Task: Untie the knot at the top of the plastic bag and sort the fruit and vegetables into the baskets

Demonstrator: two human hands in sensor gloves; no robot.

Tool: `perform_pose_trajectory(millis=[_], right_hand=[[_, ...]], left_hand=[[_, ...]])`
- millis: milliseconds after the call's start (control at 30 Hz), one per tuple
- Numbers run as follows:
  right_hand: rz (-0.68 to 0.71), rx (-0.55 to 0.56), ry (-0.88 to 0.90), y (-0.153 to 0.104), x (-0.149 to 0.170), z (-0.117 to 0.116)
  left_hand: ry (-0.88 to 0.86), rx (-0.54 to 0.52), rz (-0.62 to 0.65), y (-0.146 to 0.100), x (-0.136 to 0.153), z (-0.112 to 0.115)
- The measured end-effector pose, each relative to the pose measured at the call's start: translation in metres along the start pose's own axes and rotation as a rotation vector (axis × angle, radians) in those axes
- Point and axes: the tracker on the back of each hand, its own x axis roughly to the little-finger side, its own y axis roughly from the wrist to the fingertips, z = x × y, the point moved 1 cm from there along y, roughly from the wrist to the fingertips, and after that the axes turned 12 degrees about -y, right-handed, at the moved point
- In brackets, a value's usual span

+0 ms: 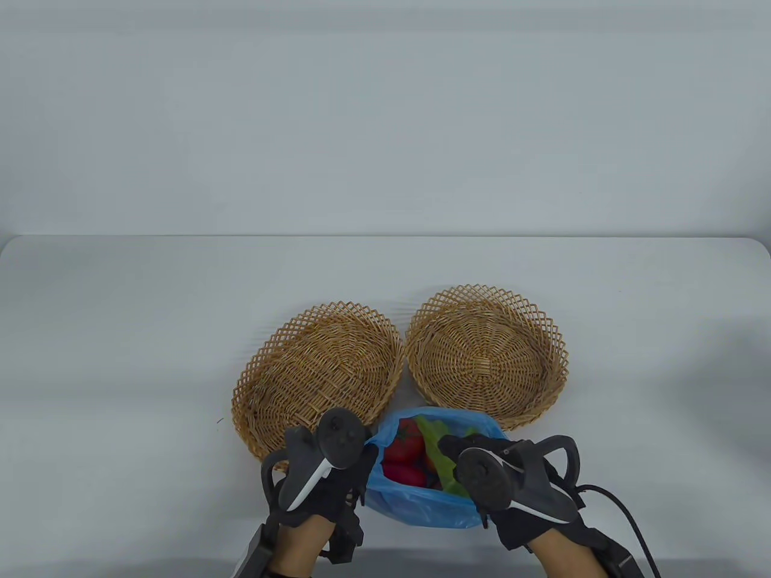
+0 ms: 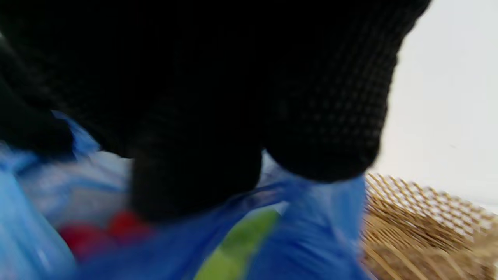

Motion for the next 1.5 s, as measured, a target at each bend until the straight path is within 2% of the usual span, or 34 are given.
perform_pose_trajectory(millis=[133,300,367,400,467,533,600,633,700,767,900,933,967,1000,1033,1067,1100,1167,1333,1500], right_hand=[[-0.140,-0.348,-0.092,0.002,0.017,-0.017],[-0.257,-0.329,-0.093,0.002,0.027,-0.017],[-0.270,-0.234,-0.078,-0.001,0.027,-0.008],[-0.267,-0.147,-0.073,-0.002,0.027,-0.002],[-0.231,0.094,-0.011,-0.010,0.021,0.013],[-0.170,0.274,0.035,-0.015,0.015,0.022],[-0.107,0.356,0.072,-0.019,0.006,0.024],[-0.080,0.338,0.083,-0.017,0.002,0.023],[0.013,0.196,0.087,-0.011,-0.006,0.016],[0.038,0.074,0.061,-0.003,-0.009,0.004],[-0.035,-0.101,-0.051,0.008,-0.005,-0.016],[-0.109,-0.175,-0.058,0.008,0.000,-0.019],[-0.139,-0.184,-0.058,0.008,0.003,-0.020],[-0.166,-0.136,-0.064,0.007,0.006,-0.017],[-0.173,-0.086,-0.066,0.006,0.007,-0.015],[-0.187,0.056,-0.027,0.005,0.008,-0.010],[-0.175,0.127,0.022,0.004,0.008,-0.008],[-0.162,0.170,0.054,0.005,0.006,-0.006],[-0.112,-0.048,-0.041,0.017,0.002,-0.024],[-0.122,-0.120,-0.070,0.022,0.007,-0.029]], left_hand=[[0.005,0.000,-0.002,0.000,0.000,0.000],[0.011,0.021,0.007,0.000,0.000,0.002],[0.009,0.018,0.010,0.000,0.000,0.002],[0.006,0.019,0.010,0.000,0.000,0.002],[-0.003,0.020,0.011,0.000,0.000,0.001],[-0.005,0.014,0.014,-0.001,0.000,0.001],[-0.005,0.011,0.011,0.000,0.001,0.001],[-0.004,0.014,0.009,0.000,0.001,0.002],[-0.007,0.011,0.009,0.000,0.001,0.002],[-0.007,0.000,0.006,0.000,0.001,0.001],[-0.017,-0.005,0.005,0.000,0.002,0.000],[-0.017,-0.008,0.006,0.000,0.002,0.000],[-0.019,-0.007,0.006,0.000,0.002,0.000],[-0.019,0.002,0.007,0.000,0.002,0.001],[-0.021,0.005,0.008,0.000,0.002,0.001],[-0.023,0.006,0.009,0.000,0.002,0.002],[-0.022,0.005,0.012,0.000,0.002,0.002],[-0.027,0.003,0.016,0.000,0.002,0.002],[-0.025,-0.003,0.019,0.000,0.001,0.002],[-0.021,0.001,0.020,0.000,0.001,0.003]])
